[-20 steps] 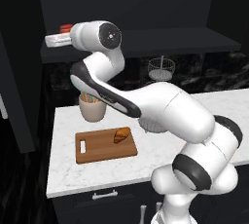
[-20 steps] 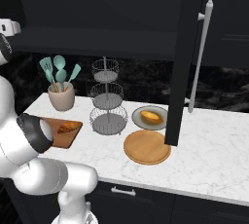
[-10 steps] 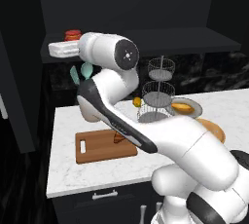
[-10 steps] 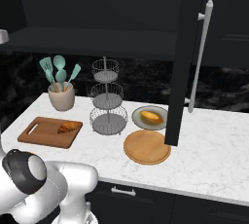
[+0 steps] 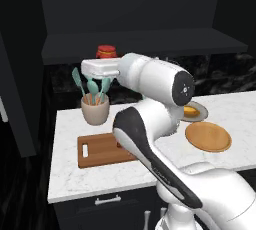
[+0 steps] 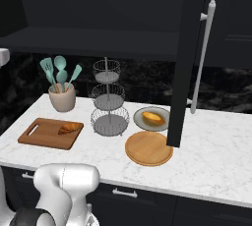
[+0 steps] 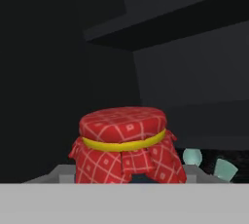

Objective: From the different types of pastries on the counter, select a croissant and place it on the cutting board. Then retrieve a jar of jam from the cabinet and place it alongside the croissant on the cutting board.

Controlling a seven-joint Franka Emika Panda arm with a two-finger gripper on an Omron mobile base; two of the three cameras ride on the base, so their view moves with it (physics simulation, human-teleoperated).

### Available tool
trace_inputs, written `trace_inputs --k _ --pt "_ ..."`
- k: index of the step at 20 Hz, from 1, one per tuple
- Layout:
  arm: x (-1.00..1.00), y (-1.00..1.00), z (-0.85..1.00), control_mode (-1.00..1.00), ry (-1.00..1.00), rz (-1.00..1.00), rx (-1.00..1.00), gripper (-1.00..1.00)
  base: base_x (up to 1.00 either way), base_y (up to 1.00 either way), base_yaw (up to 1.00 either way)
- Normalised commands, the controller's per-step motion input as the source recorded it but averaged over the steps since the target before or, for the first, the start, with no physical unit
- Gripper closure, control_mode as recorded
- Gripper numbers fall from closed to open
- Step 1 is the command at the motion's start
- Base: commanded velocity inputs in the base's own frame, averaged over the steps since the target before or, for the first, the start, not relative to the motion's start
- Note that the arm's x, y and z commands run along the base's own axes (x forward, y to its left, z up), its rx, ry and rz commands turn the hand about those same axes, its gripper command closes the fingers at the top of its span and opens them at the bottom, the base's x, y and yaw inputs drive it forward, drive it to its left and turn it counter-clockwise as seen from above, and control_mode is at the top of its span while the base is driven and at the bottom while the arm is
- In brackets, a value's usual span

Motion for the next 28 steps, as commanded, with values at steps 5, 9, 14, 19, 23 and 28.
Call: trace_inputs --k 5,9,14,19,23,28 --pt "-0.83 -0.57 -0.25 -1.0 0.01 0.0 0.05 1.0 0.0 0.0 0.0" --pt "-0.95 -0.37 -0.47 -1.0 0.11 0.0 0.02 1.0 0.0 0.0 0.0" --pt "-0.98 -0.22 -0.64 -1.0 0.17 0.0 0.0 1.0 0.0 0.0 0.0" --pt "-0.84 -0.31 -0.67 -1.0 0.18 0.0 0.0 1.0 0.0 0.0 0.0" --pt "-0.11 -0.43 -0.76 -1.0 0.15 0.01 0.03 1.0 0.0 0.0 0.0" --pt "0.12 -0.2 -0.91 -1.0 0.03 0.15 0.15 1.0 0.0 0.0 0.0"
